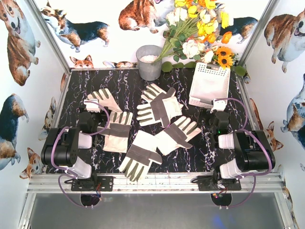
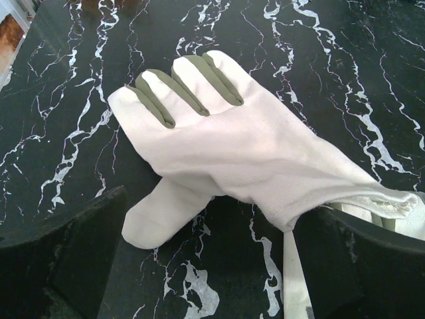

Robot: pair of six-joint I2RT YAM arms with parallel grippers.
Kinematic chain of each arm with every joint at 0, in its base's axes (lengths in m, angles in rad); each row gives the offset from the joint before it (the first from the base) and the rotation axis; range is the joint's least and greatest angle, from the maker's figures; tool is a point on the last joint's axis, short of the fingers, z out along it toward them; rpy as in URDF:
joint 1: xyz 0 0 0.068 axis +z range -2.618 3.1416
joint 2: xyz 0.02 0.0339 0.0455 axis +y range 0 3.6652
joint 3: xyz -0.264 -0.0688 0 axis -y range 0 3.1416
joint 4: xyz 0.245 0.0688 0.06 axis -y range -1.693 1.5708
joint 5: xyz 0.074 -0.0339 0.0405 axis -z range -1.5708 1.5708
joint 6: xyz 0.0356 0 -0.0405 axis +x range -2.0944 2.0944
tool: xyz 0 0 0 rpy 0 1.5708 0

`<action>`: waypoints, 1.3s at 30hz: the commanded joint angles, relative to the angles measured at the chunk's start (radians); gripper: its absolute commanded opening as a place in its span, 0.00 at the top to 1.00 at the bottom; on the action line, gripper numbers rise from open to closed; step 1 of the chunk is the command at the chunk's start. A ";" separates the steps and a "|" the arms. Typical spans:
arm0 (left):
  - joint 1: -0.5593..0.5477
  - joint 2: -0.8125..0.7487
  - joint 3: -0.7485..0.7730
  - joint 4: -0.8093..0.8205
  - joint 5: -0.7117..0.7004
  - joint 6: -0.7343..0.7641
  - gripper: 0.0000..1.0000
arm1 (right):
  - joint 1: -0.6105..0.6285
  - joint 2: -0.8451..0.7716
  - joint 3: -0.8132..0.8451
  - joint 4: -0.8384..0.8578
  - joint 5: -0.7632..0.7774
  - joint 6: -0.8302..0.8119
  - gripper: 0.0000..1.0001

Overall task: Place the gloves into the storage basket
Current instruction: Adjust the glove at the center of the board.

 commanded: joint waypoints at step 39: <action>-0.005 -0.628 0.539 -1.315 0.010 -0.228 0.00 | 0.197 -0.697 0.459 -1.512 -0.241 0.617 0.17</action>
